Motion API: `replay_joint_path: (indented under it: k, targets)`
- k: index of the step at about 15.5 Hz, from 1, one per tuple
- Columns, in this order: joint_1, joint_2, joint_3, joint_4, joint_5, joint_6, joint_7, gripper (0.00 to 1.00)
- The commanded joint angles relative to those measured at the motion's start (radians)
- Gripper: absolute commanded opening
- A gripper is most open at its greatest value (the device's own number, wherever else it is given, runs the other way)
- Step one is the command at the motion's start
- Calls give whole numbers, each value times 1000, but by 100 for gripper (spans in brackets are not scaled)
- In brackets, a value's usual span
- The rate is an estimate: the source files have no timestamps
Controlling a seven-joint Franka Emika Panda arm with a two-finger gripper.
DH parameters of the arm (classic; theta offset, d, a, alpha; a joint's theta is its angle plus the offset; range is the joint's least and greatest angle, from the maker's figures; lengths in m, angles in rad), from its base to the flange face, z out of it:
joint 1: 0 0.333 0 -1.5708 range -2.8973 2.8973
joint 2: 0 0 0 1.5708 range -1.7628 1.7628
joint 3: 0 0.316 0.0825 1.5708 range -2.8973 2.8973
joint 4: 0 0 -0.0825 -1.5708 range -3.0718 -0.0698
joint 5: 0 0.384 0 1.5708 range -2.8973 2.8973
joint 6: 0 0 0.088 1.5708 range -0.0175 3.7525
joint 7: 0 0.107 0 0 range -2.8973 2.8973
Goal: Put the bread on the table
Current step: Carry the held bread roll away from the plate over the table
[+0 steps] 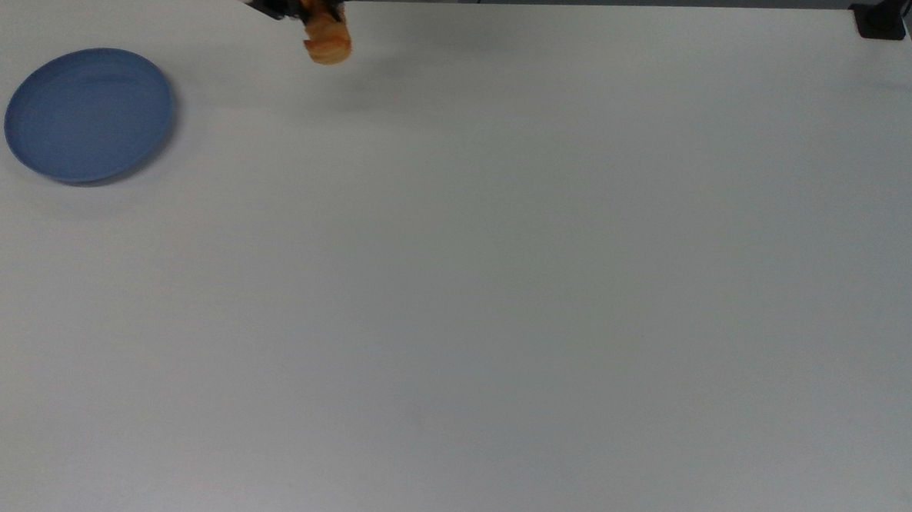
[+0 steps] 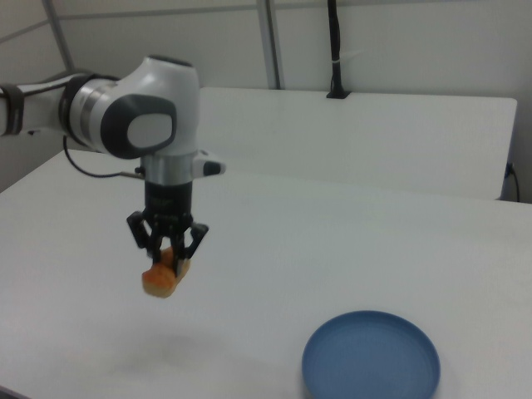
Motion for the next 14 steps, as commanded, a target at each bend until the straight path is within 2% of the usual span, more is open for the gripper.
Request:
replay_joint_path:
  k: [1, 8, 14]
  targets:
    - [2, -30, 38, -137, -12, 90, 35, 36]
    - [-3, 17, 52, -263, -96, 301, 49, 36]
    - [2, 51, 53, -337, -101, 518, 157, 36]
